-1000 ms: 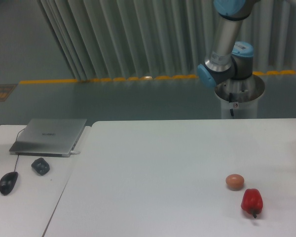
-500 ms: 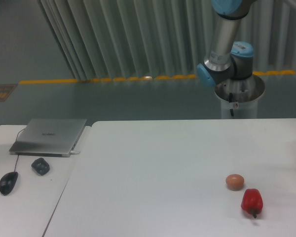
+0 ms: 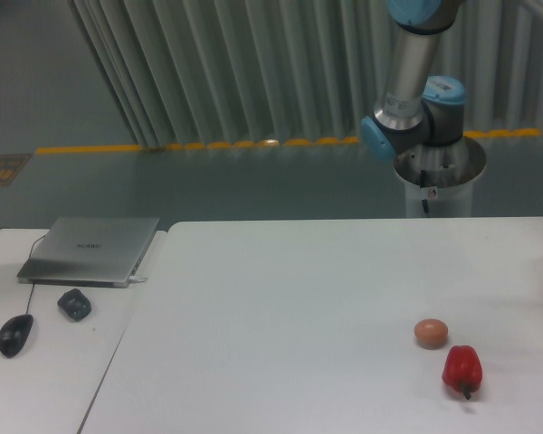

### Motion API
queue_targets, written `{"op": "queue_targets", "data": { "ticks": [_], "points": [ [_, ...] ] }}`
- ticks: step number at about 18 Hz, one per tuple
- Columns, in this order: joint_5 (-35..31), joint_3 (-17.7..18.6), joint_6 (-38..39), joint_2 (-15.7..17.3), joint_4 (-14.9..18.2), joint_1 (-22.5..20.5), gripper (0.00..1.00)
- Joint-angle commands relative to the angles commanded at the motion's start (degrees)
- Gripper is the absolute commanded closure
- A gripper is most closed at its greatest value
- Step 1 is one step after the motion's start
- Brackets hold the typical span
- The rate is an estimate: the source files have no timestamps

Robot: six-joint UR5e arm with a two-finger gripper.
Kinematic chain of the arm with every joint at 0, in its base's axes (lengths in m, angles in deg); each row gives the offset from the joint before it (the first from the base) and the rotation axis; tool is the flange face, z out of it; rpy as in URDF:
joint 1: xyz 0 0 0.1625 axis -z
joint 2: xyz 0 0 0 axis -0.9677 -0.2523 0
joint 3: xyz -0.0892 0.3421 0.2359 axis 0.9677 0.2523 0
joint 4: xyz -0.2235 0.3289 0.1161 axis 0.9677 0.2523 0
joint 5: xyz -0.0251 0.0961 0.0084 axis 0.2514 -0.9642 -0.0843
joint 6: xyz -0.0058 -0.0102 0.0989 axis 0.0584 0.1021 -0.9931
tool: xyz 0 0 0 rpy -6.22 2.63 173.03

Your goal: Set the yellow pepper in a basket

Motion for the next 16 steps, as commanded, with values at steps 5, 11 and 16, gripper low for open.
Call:
{"op": "queue_targets", "data": {
  "ticks": [5, 11, 16],
  "points": [
    [0.0, 0.1, 0.3, 0.0, -0.1, 0.1, 0.00],
    [0.0, 0.1, 0.5, 0.0, -0.2, 0.5, 0.00],
    [-0.1, 0.1, 1.6, 0.0, -0.2, 0.7, 0.00]
  ]
}}
